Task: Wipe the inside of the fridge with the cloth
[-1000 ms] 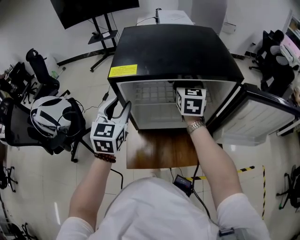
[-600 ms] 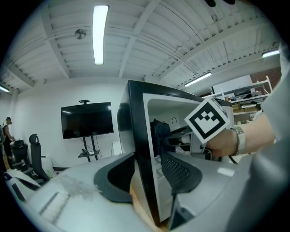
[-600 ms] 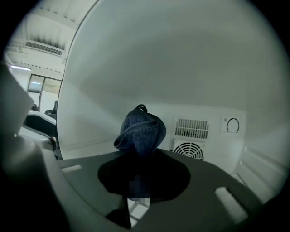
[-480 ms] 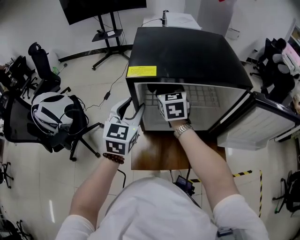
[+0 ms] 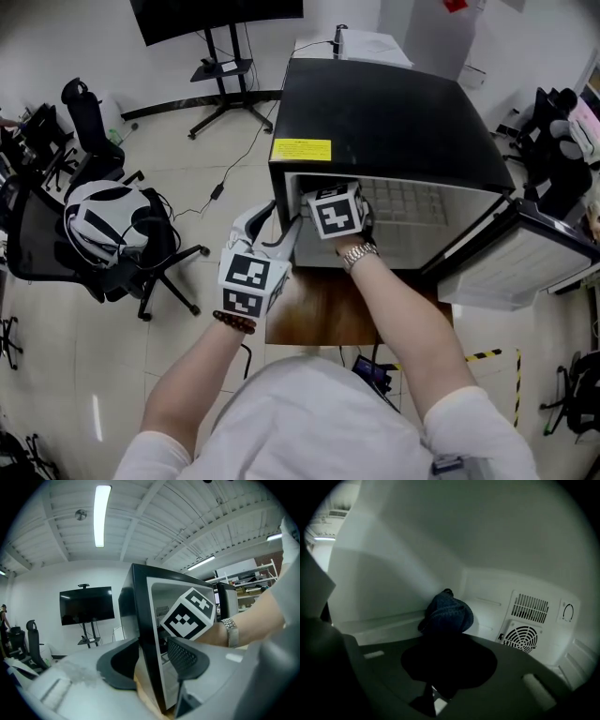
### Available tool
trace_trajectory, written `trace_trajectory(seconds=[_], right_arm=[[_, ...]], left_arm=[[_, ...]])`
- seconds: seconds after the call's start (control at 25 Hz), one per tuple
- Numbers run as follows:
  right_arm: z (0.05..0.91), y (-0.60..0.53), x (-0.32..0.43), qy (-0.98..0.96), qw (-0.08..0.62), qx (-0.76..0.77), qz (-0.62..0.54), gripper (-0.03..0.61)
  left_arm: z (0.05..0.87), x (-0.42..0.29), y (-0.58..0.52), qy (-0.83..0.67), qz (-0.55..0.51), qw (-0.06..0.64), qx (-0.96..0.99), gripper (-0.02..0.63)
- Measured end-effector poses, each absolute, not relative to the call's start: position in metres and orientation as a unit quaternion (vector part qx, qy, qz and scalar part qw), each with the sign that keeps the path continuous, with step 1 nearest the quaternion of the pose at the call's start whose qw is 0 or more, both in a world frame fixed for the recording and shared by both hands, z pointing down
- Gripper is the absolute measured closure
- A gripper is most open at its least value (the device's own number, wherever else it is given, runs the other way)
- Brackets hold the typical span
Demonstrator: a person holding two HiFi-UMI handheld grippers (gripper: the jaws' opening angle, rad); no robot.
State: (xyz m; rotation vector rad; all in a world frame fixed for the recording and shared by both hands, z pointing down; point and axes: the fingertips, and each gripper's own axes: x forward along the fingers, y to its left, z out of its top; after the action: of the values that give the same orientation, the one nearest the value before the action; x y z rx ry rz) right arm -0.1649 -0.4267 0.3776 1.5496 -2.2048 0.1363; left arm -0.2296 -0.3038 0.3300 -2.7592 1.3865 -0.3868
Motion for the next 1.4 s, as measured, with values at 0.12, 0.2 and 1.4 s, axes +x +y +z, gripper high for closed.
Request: trace_trajectory(seconds=[0.12,0.2,1.4], right_arm=[[0.378,-0.432,-0.162,-0.795,0.231,0.56,0.035,0.508],[0.38,-0.434,-0.156,-0.791,0.24,0.563,0.033,0.508],[0.38,-0.406,-0.008,-0.729,0.24,0.638,0.063,0.508]], left_arm=[[0.331,-0.23,-0.304,0.448,-0.124,0.015,-0.885,0.426],[0.329,-0.23,-0.304,0.45,-0.125,0.015,-0.884,0.426],[0.33,-0.232,-0.305,0.479,-0.122,0.003,-0.869,0.426]])
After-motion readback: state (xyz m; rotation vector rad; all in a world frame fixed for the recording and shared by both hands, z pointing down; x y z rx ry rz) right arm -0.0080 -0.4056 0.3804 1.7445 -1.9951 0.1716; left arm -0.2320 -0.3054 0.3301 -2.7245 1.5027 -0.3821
